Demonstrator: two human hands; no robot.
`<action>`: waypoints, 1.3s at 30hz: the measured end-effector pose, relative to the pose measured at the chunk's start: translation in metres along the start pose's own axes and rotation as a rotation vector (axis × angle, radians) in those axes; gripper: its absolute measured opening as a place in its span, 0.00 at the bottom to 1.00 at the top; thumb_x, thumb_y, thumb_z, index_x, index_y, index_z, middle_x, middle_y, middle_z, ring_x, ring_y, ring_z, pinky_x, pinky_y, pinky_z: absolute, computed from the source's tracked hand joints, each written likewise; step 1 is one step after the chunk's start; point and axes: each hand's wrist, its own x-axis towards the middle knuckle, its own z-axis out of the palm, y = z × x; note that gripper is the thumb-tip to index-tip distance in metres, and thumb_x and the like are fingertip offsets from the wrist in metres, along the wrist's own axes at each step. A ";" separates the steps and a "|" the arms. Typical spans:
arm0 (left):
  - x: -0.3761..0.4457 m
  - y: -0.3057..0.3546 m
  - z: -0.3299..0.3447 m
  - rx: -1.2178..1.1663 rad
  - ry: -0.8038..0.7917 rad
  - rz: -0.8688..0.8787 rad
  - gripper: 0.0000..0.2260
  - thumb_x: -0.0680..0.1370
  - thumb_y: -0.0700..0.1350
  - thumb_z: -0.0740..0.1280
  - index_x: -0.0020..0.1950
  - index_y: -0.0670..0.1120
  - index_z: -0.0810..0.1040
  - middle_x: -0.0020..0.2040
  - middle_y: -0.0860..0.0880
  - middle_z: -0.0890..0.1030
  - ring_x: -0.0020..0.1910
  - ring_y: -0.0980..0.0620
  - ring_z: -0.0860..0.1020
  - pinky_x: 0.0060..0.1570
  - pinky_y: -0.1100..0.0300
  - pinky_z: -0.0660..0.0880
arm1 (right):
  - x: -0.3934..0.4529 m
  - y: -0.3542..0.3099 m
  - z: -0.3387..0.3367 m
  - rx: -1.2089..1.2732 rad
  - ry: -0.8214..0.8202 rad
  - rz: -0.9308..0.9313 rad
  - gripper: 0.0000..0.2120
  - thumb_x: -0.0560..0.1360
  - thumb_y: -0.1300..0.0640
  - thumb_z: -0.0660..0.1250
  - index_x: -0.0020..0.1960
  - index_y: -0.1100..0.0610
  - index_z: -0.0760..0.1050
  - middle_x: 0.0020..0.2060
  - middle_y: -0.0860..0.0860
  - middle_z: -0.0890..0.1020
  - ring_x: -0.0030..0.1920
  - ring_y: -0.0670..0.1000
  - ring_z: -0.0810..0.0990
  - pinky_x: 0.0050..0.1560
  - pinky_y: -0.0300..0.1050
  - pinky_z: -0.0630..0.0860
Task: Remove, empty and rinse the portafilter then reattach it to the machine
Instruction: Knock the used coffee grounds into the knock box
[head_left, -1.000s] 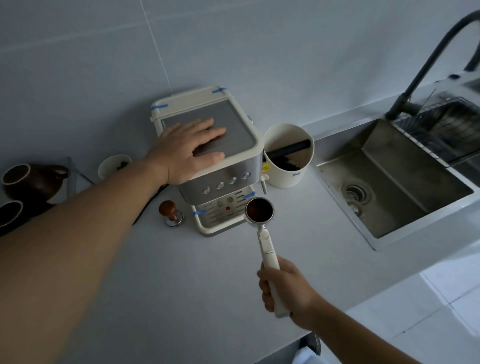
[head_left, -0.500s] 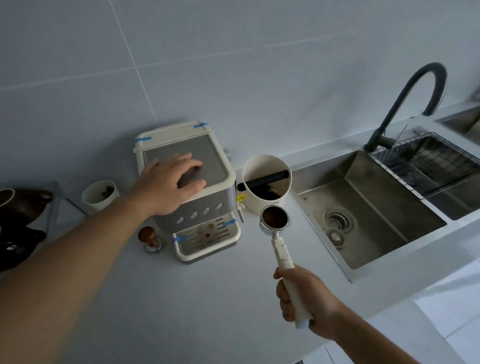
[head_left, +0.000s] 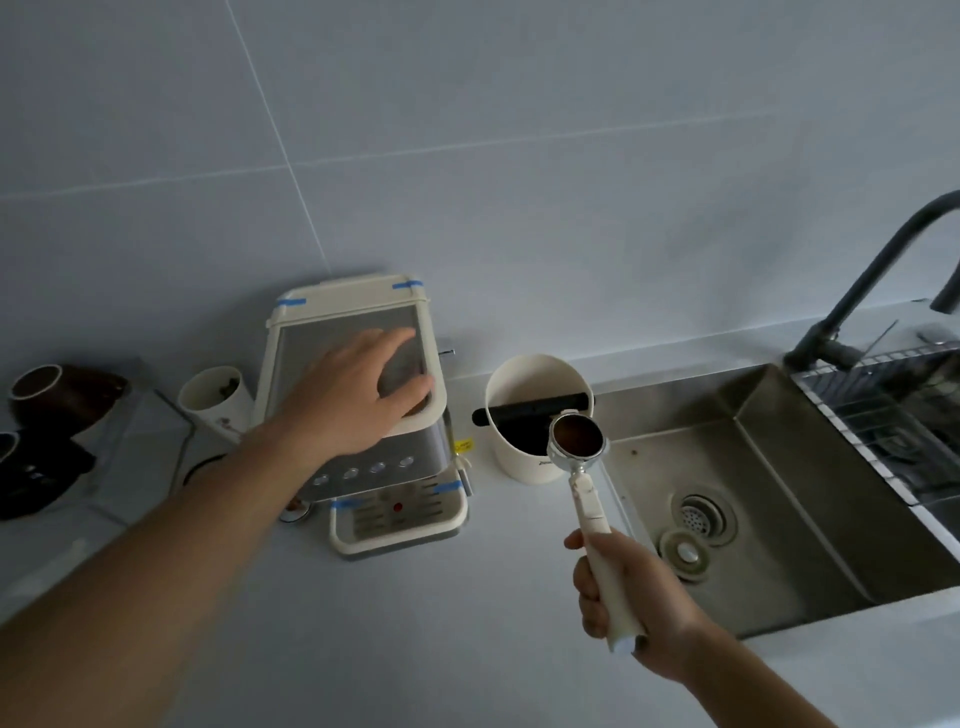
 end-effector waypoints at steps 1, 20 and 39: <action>0.005 0.006 0.001 0.004 0.016 0.000 0.27 0.76 0.65 0.57 0.73 0.57 0.62 0.73 0.52 0.67 0.69 0.45 0.67 0.65 0.45 0.64 | 0.005 -0.004 -0.004 -0.001 -0.006 0.002 0.10 0.81 0.56 0.56 0.55 0.62 0.72 0.29 0.56 0.70 0.25 0.53 0.65 0.27 0.45 0.64; 0.029 0.003 0.026 0.008 0.053 -0.058 0.26 0.76 0.65 0.58 0.72 0.58 0.64 0.77 0.53 0.62 0.76 0.51 0.59 0.74 0.44 0.51 | 0.088 -0.047 -0.023 -0.122 0.021 -0.031 0.15 0.83 0.51 0.53 0.55 0.62 0.72 0.30 0.56 0.71 0.26 0.53 0.68 0.29 0.45 0.67; 0.030 0.001 0.028 -0.044 0.058 -0.070 0.28 0.73 0.67 0.56 0.71 0.59 0.65 0.77 0.54 0.63 0.76 0.53 0.59 0.75 0.45 0.50 | 0.125 -0.065 -0.020 -0.191 0.125 -0.191 0.09 0.83 0.55 0.53 0.56 0.59 0.68 0.33 0.58 0.72 0.26 0.53 0.70 0.26 0.45 0.68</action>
